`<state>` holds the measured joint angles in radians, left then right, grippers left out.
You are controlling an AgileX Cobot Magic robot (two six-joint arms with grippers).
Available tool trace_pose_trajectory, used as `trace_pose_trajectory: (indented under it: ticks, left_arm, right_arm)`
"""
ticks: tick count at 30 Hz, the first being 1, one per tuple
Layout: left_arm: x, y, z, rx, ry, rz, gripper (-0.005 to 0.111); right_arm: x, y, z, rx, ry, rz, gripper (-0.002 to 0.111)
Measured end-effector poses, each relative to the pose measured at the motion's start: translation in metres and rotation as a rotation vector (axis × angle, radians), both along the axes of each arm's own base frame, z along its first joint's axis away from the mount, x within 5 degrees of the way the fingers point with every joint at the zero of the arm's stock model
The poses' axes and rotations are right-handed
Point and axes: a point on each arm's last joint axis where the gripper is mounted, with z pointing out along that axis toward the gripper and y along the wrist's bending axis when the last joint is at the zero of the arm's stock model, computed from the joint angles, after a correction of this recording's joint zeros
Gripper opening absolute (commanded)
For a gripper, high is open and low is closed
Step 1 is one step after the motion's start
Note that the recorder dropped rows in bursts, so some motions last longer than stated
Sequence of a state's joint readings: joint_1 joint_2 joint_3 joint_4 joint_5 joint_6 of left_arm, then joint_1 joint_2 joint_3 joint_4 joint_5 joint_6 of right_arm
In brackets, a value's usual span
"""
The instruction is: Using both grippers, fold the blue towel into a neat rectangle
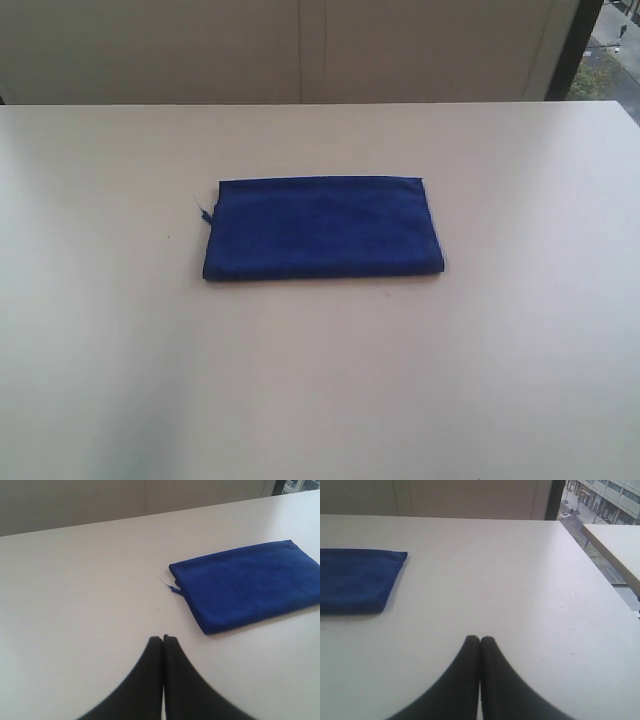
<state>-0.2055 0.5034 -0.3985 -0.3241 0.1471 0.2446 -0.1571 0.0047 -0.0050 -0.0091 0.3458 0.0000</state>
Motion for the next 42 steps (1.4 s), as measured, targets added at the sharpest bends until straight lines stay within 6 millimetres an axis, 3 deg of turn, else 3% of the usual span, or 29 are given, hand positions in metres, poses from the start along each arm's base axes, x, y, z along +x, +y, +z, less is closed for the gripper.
trace_pose_trajectory:
  ticks: [15,23,26,34,42]
  left_arm:
    - [-0.002,0.001,0.002,-0.003,-0.016,0.006,0.000]
    - [-0.035,0.012,-0.003,0.004,-0.013,0.080,0.000]
    - [-0.043,0.014,-0.016,0.005,-0.021,0.104,0.000]
    - [-0.053,0.014,-0.078,0.008,0.057,0.108,0.000]
    - [-0.056,0.014,-0.111,0.007,0.106,0.106,0.000]
  right_arm:
    - [0.000,0.000,0.000,0.000,0.000,0.000,0.000]
    - [0.000,0.000,0.000,0.000,0.000,0.000,0.000]
    - [0.000,0.000,0.000,0.000,0.000,0.000,0.000]
    - [0.000,0.000,0.000,0.000,0.000,0.000,0.000]
    - [0.000,0.000,0.000,0.000,0.000,0.000,0.000]
